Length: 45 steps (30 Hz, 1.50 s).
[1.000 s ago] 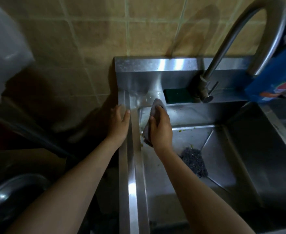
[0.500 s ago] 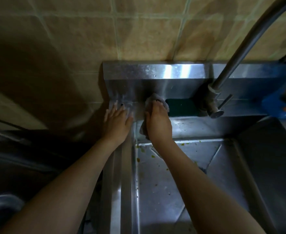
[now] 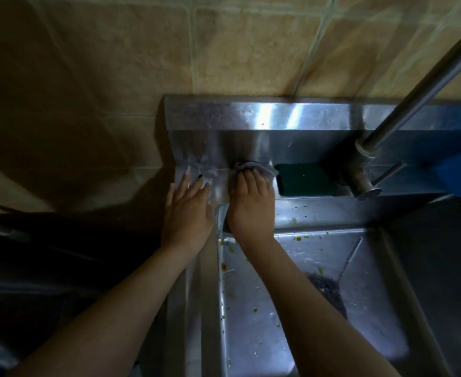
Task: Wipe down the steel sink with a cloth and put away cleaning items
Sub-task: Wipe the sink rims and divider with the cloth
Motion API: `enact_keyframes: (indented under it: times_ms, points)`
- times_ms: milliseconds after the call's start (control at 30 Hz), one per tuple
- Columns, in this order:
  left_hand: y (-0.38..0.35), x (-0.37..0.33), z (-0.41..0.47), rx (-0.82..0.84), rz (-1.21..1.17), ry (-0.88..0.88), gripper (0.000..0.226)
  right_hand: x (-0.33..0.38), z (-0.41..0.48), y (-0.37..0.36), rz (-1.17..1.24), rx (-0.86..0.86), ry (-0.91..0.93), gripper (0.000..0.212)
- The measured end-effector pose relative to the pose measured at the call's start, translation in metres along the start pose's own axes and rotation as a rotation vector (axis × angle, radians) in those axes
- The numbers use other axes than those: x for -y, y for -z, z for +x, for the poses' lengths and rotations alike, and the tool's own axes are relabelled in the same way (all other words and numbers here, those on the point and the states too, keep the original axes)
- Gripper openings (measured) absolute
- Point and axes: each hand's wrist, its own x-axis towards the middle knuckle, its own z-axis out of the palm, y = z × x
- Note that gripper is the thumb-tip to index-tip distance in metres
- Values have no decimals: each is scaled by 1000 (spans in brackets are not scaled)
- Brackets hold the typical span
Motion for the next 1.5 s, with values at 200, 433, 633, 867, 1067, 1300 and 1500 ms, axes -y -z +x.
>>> enact_keyframes:
  times_ms: [200,433,633,867,1067,1300,1500]
  points:
    - [2,-1,4,-36,-81,72,44,25,4,-8,156,33,122,32]
    - [3,4,3,-49,-80,16,40,-7,4,1,54,1,140,32]
    - [5,4,4,-74,-145,44,40,-27,1,4,-31,-38,5,37]
    - [6,3,5,-67,-172,57,40,-11,2,0,19,44,49,40]
    - [7,1,5,-99,-230,158,44,3,-1,-2,131,1,130,34]
    - [7,3,5,-80,-217,174,47,-13,0,4,68,63,104,43]
    - [7,2,6,-76,-230,200,47,-15,2,3,144,112,63,49]
